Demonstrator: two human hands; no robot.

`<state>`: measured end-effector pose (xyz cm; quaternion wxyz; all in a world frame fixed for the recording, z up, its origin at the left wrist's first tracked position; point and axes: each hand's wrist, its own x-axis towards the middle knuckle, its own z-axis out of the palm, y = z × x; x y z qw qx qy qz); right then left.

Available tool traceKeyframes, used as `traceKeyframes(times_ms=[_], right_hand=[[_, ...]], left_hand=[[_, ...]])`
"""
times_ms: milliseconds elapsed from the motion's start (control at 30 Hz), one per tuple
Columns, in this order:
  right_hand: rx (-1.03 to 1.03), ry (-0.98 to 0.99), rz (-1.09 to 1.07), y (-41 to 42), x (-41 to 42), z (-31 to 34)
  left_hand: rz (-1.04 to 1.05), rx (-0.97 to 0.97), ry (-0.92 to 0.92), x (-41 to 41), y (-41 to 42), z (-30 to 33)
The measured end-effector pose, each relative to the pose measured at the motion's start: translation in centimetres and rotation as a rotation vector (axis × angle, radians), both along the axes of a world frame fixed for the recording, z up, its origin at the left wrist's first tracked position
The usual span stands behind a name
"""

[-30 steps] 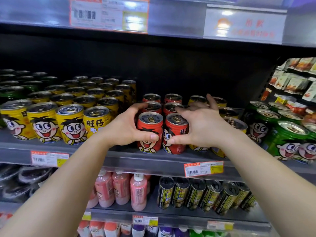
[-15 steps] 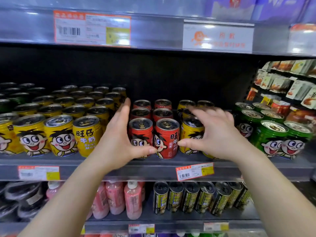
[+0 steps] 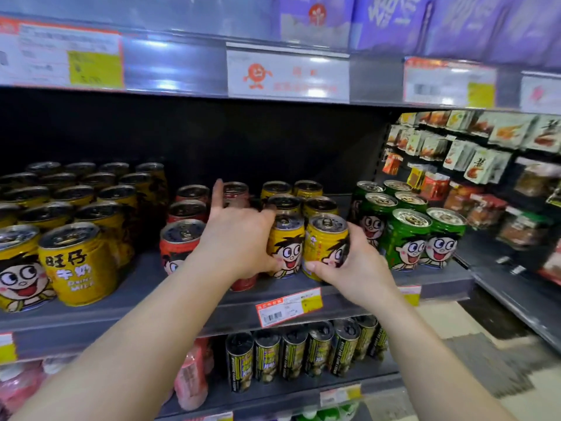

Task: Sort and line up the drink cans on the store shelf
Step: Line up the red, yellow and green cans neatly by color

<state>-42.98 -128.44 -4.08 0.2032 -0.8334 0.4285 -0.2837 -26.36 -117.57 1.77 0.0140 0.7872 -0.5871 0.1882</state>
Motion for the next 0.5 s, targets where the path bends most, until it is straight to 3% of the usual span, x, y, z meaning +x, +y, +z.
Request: traceKeyframes(times_ms=[167,500], right_hand=[[0.038,-0.059,0.043,-1.0,-1.0,-0.4],[0.096,-0.084,0.159,-2.8,-2.9,0.1]], left_hand=[[0.05,-0.017,-0.043,-0.3,-0.6,0.2],[0.003,-0.056,0.161,-2.2,-1.6,0.3]])
